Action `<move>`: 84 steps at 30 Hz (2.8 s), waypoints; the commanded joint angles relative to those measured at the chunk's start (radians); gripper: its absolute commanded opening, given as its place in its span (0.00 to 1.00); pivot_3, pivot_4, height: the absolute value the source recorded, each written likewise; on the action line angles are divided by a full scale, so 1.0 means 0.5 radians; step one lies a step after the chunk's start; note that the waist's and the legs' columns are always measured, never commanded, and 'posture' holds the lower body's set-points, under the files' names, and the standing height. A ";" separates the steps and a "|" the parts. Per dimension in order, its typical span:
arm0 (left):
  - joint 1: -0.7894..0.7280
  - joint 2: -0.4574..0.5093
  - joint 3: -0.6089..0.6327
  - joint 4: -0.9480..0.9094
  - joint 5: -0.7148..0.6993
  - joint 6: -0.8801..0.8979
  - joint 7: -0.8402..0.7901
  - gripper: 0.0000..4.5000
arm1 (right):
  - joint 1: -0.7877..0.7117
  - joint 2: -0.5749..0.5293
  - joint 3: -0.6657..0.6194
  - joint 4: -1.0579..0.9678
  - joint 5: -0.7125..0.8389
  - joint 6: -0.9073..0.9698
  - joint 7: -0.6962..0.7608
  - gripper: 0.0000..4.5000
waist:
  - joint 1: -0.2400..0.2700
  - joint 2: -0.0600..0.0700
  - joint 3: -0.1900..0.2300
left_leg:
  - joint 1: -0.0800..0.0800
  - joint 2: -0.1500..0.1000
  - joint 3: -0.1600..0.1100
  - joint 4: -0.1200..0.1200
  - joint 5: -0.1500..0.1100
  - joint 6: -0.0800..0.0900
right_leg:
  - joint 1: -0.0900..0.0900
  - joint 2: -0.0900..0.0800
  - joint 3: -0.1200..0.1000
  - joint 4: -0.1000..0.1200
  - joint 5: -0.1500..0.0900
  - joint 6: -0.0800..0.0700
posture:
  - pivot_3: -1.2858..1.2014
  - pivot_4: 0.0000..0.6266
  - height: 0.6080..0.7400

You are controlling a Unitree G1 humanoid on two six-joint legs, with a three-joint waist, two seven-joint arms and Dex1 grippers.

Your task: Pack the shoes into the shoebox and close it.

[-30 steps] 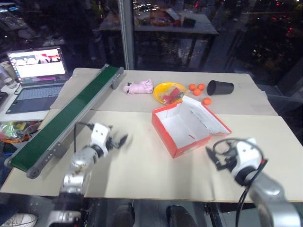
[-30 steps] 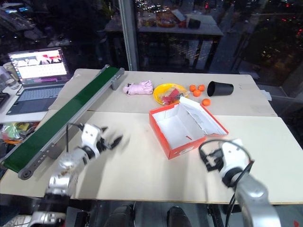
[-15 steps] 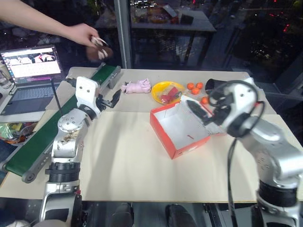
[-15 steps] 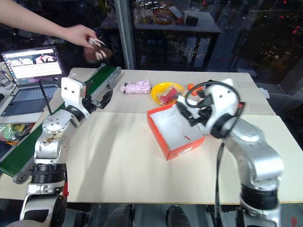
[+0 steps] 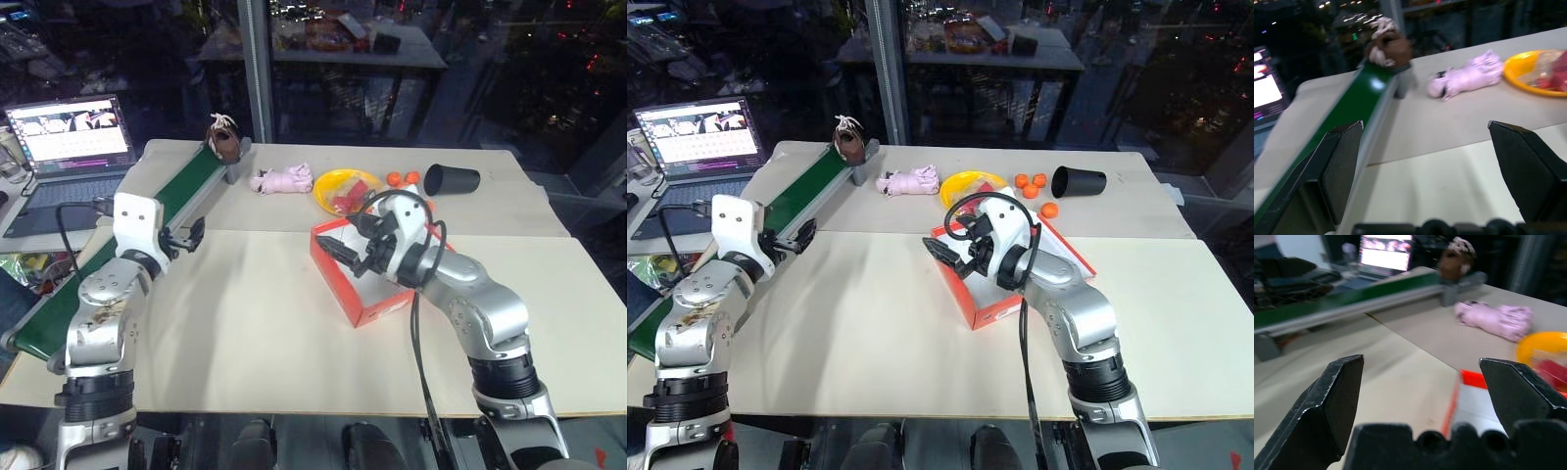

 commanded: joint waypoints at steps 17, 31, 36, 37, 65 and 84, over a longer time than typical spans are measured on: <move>-0.231 -0.026 0.038 0.124 -0.003 -0.016 0.174 0.98 | -0.034 0.016 0.068 -0.136 -0.011 0.014 0.025 1.00 | -0.001 -0.001 0.000 | 0.000 0.000 0.000 -0.001 0.000 0.000 | -0.001 0.000 -0.001 0.001 -0.001 -0.002 | 0.52 0.24 1.00; -0.203 0.004 0.107 0.201 -0.024 -0.007 0.178 0.98 | -0.003 -0.016 0.082 -0.156 0.000 0.028 0.042 1.00 | 0.000 -0.002 0.001 | 0.000 0.000 0.000 -0.001 0.000 0.000 | -0.002 0.000 -0.001 0.001 -0.001 -0.002 | 0.52 0.24 1.00; -0.156 -0.004 0.090 0.202 -0.011 0.003 0.176 0.98 | 0.004 -0.030 0.079 -0.171 0.006 0.046 0.050 1.00 | -0.002 -0.002 0.001 | 0.000 0.000 0.000 -0.002 0.000 0.000 | -0.002 0.000 -0.001 0.001 -0.001 -0.003 | 0.52 0.24 1.00; -0.156 -0.004 0.086 0.209 -0.009 -0.001 0.175 0.98 | 0.001 -0.030 0.075 -0.168 0.007 0.048 0.049 1.00 | -0.002 -0.002 0.001 | 0.000 0.000 0.000 -0.002 0.000 0.000 | -0.002 0.000 -0.001 0.001 -0.001 -0.003 | 0.52 0.24 1.00; -0.151 0.006 0.037 0.283 -0.003 -0.059 0.146 0.98 | 0.045 -0.032 0.069 -0.215 0.013 0.059 0.004 1.00 | -0.001 -0.003 0.002 | 0.000 0.000 0.000 -0.002 0.000 -0.001 | -0.002 0.000 -0.001 0.001 -0.001 -0.003 | 0.52 0.24 1.00; -0.103 0.008 0.037 0.241 0.002 -0.054 0.152 0.98 | 0.024 -0.016 0.081 -0.181 0.002 0.045 0.025 1.00 | 0.000 -0.003 0.002 | 0.000 0.000 0.000 -0.002 0.000 -0.001 | -0.003 0.000 -0.001 0.000 -0.001 -0.003 | 0.52 0.24 1.00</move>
